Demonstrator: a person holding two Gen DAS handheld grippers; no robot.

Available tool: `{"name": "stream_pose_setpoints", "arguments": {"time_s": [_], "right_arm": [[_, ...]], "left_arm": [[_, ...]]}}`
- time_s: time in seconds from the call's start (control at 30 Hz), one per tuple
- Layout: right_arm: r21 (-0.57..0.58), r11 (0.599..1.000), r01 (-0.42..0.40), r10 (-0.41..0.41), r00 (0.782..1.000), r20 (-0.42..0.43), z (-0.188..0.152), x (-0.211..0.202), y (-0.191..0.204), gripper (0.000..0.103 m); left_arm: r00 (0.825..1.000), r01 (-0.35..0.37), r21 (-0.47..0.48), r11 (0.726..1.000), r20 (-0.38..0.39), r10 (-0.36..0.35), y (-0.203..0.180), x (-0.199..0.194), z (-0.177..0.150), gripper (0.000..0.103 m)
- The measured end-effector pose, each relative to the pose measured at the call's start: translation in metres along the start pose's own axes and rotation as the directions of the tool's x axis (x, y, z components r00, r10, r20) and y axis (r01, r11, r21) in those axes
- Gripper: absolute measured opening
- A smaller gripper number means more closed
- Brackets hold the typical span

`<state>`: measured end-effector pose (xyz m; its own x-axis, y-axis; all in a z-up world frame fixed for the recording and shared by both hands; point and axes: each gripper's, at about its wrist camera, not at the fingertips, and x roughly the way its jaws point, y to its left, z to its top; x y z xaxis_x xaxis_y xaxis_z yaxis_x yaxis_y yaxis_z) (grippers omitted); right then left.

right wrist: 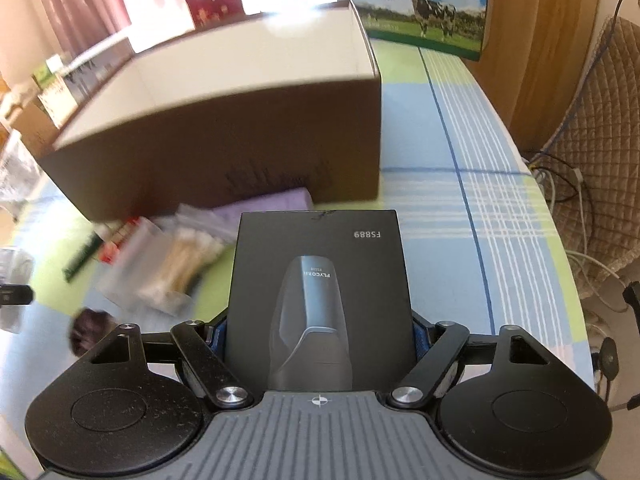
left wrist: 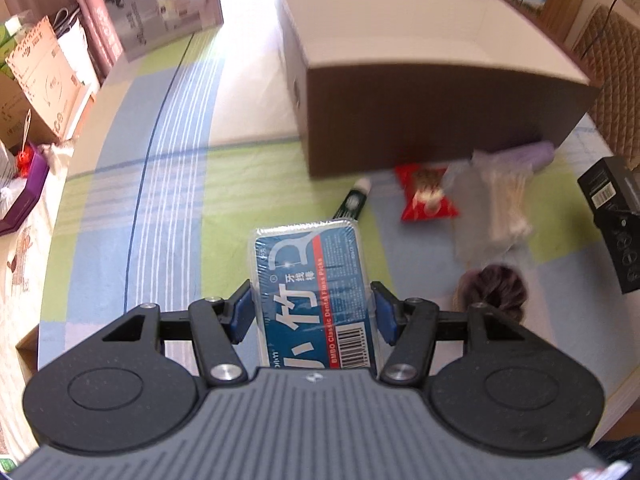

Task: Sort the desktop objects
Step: 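Carry the toothpick box and FLYCO box over the brown box with both tools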

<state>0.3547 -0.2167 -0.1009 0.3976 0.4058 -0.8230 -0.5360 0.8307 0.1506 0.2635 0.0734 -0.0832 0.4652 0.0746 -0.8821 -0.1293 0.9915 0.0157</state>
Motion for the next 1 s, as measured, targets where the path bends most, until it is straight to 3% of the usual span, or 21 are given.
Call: {"name": "stream_pose_setpoints", "arguments": {"time_s": [0.3,0.57,0.8,1.0], "right_arm": [[-0.021,0.995,-0.101,0.103,0.991,0.082,0.046,-0.033,0.013,0.076],[-0.077,0.98,-0.183,0.194,0.966,0.17,0.107,-0.043,0.033,0.076],[-0.117,0.978,-0.175,0.195,0.961,0.195,0.159,-0.019,0.047,0.076],[-0.103,0.983,-0.155,0.171,0.971,0.168,0.187,0.013,0.046,0.076]], "left_arm": [[0.993,0.04,0.017,0.999,0.111,-0.042,-0.013,-0.026,0.045,0.056],[0.978,0.036,0.06,0.998,0.202,-0.048,-0.026,-0.035,0.102,0.056],[0.973,0.041,0.093,0.995,0.222,-0.061,-0.037,-0.021,0.153,0.056],[0.98,0.045,0.11,0.993,0.188,-0.065,-0.042,0.005,0.182,0.056]]}}
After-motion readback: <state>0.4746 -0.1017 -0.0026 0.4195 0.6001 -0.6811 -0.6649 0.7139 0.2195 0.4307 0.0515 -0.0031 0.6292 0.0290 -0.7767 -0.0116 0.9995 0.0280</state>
